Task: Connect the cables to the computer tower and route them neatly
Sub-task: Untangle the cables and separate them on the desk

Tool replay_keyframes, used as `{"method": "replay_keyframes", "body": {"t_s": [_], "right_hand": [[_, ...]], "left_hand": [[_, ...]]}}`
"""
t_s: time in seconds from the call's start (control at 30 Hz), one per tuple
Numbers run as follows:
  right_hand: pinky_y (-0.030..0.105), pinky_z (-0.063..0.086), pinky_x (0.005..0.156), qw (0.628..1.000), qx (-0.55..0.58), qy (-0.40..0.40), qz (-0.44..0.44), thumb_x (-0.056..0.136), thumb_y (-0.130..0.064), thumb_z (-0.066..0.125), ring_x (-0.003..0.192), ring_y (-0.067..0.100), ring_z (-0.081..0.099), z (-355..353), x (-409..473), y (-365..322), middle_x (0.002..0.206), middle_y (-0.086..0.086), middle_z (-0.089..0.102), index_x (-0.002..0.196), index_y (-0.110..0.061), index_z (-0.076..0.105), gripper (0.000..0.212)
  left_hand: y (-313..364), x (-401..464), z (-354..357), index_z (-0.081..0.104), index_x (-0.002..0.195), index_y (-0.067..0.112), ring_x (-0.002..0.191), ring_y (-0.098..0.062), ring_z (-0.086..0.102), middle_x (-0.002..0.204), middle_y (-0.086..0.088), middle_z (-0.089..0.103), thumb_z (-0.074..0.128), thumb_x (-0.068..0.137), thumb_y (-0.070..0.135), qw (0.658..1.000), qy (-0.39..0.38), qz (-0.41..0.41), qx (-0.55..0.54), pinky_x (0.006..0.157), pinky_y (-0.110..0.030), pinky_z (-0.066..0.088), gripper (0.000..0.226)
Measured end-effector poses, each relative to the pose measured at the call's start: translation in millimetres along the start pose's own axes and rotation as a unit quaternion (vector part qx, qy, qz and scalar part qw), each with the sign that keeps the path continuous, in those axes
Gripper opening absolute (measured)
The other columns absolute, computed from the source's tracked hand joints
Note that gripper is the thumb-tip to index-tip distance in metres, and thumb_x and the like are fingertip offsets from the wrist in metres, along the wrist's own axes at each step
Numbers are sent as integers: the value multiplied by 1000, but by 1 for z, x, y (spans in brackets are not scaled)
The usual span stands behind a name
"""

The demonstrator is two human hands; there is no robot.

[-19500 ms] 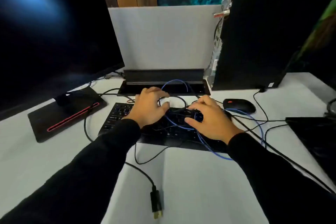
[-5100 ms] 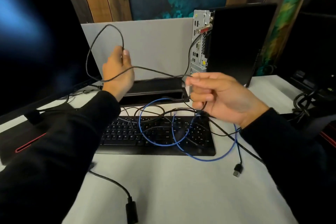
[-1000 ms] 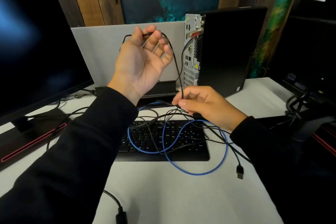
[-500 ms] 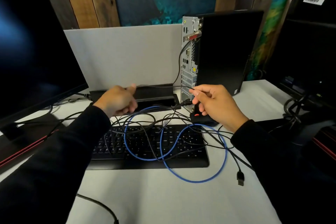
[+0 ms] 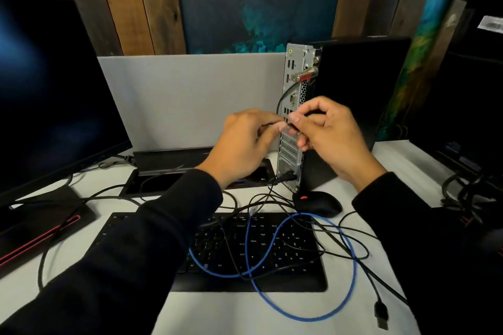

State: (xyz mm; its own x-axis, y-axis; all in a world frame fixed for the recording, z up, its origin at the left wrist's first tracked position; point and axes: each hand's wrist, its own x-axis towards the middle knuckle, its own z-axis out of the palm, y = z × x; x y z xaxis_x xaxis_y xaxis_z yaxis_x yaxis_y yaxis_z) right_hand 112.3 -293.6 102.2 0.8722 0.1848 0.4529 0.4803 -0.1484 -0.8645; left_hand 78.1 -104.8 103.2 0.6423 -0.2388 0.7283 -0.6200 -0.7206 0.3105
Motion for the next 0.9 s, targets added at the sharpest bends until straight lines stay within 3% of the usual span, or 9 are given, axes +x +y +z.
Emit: {"method": "replay_keyframes", "body": {"t_s": [0.17, 0.3, 0.4, 0.6, 0.73, 0.8, 0.9], "right_hand": [[33, 60, 68, 999, 26, -31, -16, 95, -8, 71, 71, 22, 72, -1, 12, 0, 83, 13, 75, 96, -13, 70, 5], [32, 62, 74, 996, -55, -73, -22, 89, -22, 79, 82, 19, 73, 7, 0, 5, 103, 2, 74, 117, -22, 72, 29], [35, 55, 71, 981, -140, -120, -65, 94, -23, 74, 74, 21, 65, 17, -10, 3, 86, 0, 73, 111, -24, 76, 17], [26, 52, 73, 990, -138, 12, -42, 99, -26, 66, 70, -4, 64, 12, -13, -9, 79, -16, 73, 105, -33, 77, 14], [33, 54, 68, 990, -114, 86, 5, 98, -27, 66, 61, 5, 60, -7, -11, 11, 75, -11, 73, 92, -38, 75, 16], [28, 48, 58, 985, -58, 153, 53, 99, -20, 65, 56, 10, 54, -23, -11, 25, 72, -6, 68, 93, -25, 77, 14], [22, 43, 50, 965, -40, 230, 123, 99, -15, 63, 52, 11, 49, -50, -21, 46, 70, -2, 63, 102, -4, 74, 16]], "left_hand": [[-19, 0, 0, 80, 95, 28, 70, 0, 52, 77, 19, 69, 70, 96, 35, 996, 37, -81, -22, 67, -19, 38, 13], [-18, -8, 2, 75, 92, 19, 56, -3, 52, 67, 21, 65, 70, 97, 26, 981, 9, -131, -142, 59, -13, 39, 10], [-11, -12, -3, 70, 88, 13, 51, 0, 46, 56, 24, 55, 67, 99, 23, 980, 5, -140, -141, 53, -10, 33, 15], [-19, -28, -39, 69, 83, 17, 47, -8, 34, 47, 12, 37, 49, 107, 35, 988, -65, -125, -64, 51, -22, 27, 35], [-41, -47, -83, 70, 82, 21, 50, -12, 44, 51, 9, 49, 52, 105, 40, 984, -119, -133, 11, 53, -25, 35, 35], [-59, -59, -109, 70, 81, 24, 62, -22, 58, 63, -1, 63, 53, 102, 50, 982, -117, -139, 48, 65, -35, 46, 37], [-78, -74, -145, 71, 80, 19, 57, -22, 55, 64, -8, 64, 60, 96, 53, 981, -71, -176, 44, 57, -30, 45, 39]]}}
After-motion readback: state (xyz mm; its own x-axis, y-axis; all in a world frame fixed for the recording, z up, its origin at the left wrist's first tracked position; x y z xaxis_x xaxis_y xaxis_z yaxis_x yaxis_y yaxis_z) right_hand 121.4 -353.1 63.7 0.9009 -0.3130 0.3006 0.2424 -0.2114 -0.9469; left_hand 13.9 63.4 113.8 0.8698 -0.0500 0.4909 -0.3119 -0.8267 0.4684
